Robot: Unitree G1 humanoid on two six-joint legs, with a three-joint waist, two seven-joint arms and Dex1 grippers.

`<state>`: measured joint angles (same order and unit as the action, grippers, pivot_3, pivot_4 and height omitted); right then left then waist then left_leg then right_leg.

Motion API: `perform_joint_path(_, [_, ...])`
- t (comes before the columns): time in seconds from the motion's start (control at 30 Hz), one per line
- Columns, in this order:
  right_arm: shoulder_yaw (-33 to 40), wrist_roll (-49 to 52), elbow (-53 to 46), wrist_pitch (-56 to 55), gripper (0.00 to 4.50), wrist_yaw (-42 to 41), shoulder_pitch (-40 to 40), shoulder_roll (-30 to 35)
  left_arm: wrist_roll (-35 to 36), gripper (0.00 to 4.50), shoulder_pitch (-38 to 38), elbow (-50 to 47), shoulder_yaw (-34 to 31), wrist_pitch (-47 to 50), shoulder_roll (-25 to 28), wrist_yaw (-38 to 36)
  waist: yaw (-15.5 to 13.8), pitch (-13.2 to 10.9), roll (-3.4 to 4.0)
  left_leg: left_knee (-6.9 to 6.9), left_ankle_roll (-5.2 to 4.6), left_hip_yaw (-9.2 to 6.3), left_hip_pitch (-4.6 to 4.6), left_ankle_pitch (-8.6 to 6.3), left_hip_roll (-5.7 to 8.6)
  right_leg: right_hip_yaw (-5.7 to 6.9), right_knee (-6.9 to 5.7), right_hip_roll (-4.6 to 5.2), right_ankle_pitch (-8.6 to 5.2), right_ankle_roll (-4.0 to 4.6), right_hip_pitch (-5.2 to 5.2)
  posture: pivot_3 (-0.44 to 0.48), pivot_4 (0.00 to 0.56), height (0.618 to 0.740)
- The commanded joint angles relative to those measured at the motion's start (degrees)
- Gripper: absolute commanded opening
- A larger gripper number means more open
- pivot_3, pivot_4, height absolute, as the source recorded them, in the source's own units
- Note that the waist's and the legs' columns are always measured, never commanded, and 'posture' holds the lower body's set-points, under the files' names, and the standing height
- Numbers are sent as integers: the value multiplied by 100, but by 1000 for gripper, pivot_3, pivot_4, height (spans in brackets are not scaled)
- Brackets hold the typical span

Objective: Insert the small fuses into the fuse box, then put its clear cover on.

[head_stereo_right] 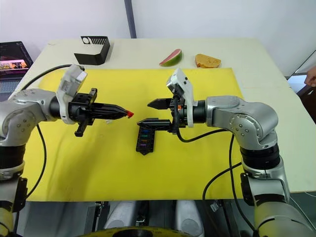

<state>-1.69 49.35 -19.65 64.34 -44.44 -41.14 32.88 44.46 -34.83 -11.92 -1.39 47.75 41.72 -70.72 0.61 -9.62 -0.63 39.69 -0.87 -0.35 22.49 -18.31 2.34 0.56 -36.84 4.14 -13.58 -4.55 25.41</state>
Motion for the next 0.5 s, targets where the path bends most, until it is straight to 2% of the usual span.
perform_joint_path(0.03, [77,-26,-27,-216,4500,-52,-90,-17,-13,39,-48,-91,-91,-271,-223,247,1,0,0,0,0,0,0,0,0,0,0,0,0,0,0,0,150,740])
perform_joint_path(0.17, [12,10,-105,-233,4500,-16,-78,-122,42,39,-55,-184,-92,-281,-374,408,3,0,0,0,0,0,0,0,0,0,0,0,0,0,0,0,150,740])
perform_joint_path(0.33, [110,158,-70,-132,4500,-38,-76,-135,7,39,-149,-4,-97,-283,-268,336,4,0,0,0,1,0,0,0,0,0,0,-1,0,0,1,0,150,740])
perform_joint_path(0.43, [87,204,-27,-113,3762,-30,-78,-145,-21,0,-195,79,-64,-313,-268,317,-6,0,0,0,0,0,0,0,0,0,0,0,0,0,0,0,150,740])
perform_joint_path(0.5, [48,207,-3,-83,2928,15,-99,-164,-26,0,-212,102,-43,-316,-275,308,1,0,0,0,0,0,0,0,0,0,1,0,0,0,-1,0,150,740])
